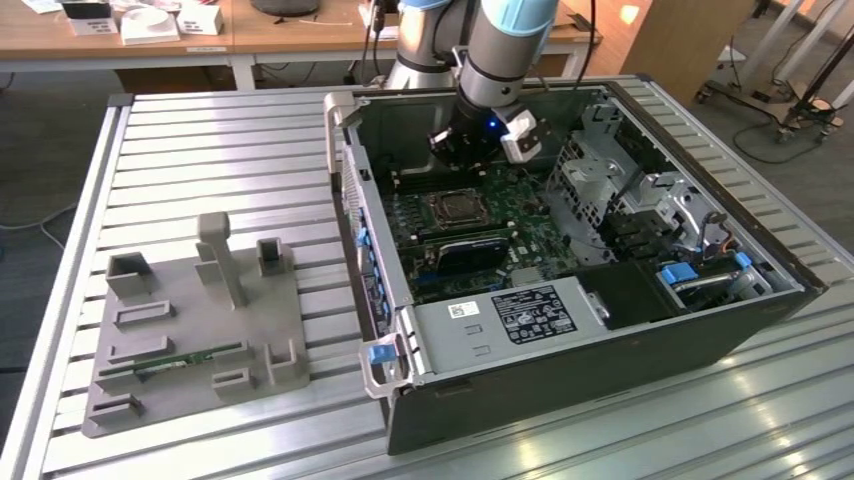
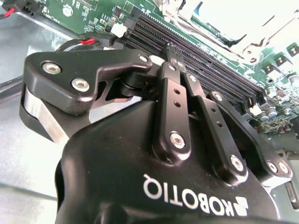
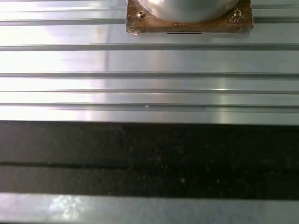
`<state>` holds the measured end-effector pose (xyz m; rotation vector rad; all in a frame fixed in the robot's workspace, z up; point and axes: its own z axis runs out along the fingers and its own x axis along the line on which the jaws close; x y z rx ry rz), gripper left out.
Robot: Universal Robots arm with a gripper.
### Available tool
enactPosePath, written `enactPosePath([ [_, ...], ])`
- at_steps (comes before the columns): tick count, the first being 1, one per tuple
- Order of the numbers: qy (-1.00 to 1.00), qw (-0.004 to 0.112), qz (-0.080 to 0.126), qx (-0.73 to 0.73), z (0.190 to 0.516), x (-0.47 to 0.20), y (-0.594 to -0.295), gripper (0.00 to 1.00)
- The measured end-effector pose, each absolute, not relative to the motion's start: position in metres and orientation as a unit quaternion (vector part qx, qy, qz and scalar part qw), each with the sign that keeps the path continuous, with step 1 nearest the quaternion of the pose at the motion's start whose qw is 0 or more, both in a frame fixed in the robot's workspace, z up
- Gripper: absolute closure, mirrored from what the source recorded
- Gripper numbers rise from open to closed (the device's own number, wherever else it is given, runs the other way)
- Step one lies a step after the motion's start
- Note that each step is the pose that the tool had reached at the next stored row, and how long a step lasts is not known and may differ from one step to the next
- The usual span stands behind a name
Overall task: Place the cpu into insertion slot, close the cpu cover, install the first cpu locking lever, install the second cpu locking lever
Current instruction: 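Install the first cpu locking lever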
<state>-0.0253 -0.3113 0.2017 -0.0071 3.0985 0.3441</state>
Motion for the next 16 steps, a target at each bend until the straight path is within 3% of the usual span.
enactPosePath([
  [16, 0.995, 0.012, 0.102, -0.002, 0.202, -0.025, -0.321, 0.90],
])
